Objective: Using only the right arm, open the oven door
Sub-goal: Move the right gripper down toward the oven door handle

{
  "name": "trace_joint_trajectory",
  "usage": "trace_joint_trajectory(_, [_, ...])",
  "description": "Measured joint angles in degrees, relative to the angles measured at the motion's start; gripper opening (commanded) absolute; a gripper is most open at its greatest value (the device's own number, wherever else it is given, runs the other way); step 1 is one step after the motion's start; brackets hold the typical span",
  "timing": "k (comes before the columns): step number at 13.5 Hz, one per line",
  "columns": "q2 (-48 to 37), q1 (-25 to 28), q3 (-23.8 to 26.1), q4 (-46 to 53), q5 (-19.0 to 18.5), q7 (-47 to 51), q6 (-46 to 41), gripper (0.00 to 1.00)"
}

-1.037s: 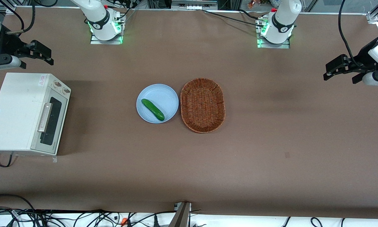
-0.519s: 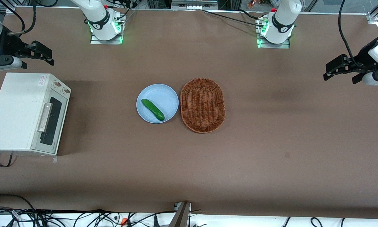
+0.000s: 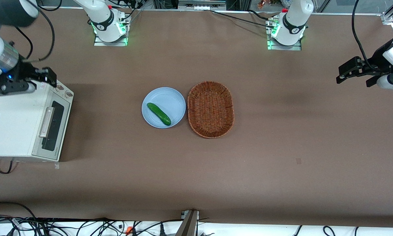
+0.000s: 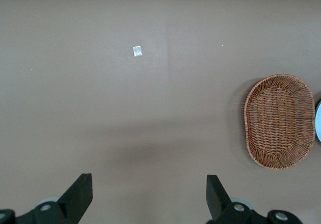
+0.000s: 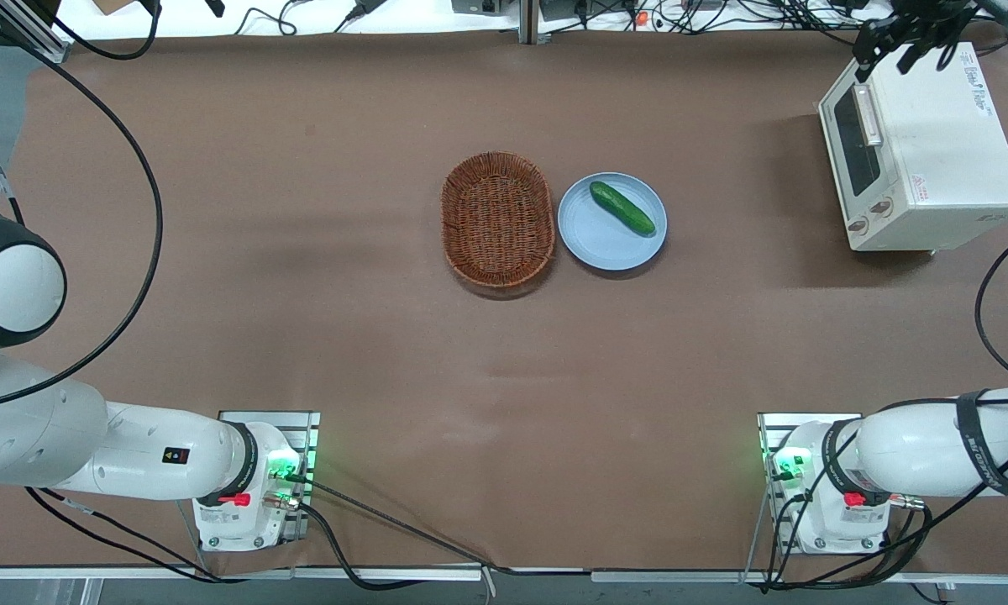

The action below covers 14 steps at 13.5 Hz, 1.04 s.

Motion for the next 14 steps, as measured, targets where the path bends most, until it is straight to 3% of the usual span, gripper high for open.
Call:
trace_joint_trajectory(1, [2.49, -0.09, -0.96, -0.19, -0.77, -0.04, 2.20, 0.00])
trace_joint_trajectory(7, [14.77, -0.81, -7.45, -0.13, -1.21, -5.87, 14.75, 0.00])
trace_joint_trajectory(14, [17.48, -0.80, -8.26, 0.01, -1.20, -6.17, 18.22, 0.00])
